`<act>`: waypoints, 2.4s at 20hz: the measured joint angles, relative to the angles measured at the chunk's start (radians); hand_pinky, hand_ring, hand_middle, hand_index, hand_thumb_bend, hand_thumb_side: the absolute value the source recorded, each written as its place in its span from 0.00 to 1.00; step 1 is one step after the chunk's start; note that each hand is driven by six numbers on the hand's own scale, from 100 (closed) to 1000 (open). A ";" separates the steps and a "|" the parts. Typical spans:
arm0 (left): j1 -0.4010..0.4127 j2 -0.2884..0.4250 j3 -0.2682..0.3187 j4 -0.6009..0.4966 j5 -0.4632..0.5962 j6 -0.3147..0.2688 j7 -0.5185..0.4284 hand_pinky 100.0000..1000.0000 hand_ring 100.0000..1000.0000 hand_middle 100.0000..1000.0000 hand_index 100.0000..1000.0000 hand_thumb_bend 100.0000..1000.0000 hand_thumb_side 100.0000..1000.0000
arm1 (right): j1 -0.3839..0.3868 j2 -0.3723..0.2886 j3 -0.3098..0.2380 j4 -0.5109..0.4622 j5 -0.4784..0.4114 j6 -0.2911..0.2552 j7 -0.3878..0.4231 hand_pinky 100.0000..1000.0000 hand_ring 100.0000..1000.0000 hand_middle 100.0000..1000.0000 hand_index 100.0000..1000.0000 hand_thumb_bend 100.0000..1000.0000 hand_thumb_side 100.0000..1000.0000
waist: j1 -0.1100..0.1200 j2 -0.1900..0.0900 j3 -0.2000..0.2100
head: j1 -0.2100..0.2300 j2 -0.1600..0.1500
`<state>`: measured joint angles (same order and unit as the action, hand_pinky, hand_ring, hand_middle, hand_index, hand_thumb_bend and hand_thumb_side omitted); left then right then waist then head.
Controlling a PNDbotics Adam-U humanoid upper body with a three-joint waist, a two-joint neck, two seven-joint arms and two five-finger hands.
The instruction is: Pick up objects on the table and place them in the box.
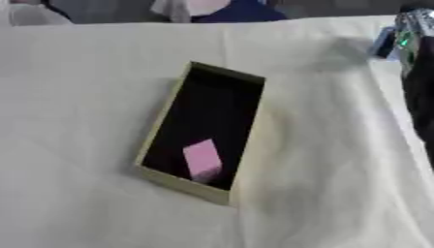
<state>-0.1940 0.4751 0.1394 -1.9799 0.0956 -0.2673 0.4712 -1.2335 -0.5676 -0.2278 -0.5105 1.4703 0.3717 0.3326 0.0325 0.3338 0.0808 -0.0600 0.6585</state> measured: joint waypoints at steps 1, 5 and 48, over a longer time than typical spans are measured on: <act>0.000 0.000 0.000 0.000 0.000 0.000 0.000 0.67 0.72 0.72 0.87 0.15 0.73 | 0.002 0.000 0.000 -0.001 -0.005 -0.002 -0.006 0.59 0.57 0.50 0.59 0.00 0.00 | 0.000 0.000 0.000 | 0.000 0.000; 0.000 0.000 0.000 0.000 0.000 0.000 0.000 0.67 0.72 0.72 0.87 0.15 0.72 | 0.002 0.000 0.000 -0.002 -0.016 -0.004 -0.020 0.53 0.51 0.42 0.48 0.00 0.00 | -0.001 0.000 0.000 | 0.000 0.000; 0.010 0.018 -0.011 0.000 0.013 0.008 -0.016 0.67 0.72 0.72 0.87 0.18 0.68 | 0.273 -0.044 0.547 -0.678 -0.528 -0.613 0.070 0.52 0.51 0.40 0.47 0.00 0.00 | -0.050 -0.138 -0.048 | 0.034 0.106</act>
<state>-0.1844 0.4935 0.1284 -1.9799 0.1083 -0.2596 0.4551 -0.9600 -0.6121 0.3190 -1.1885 0.9421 -0.2412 0.4030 -0.0178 0.1958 0.0332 -0.0259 0.7645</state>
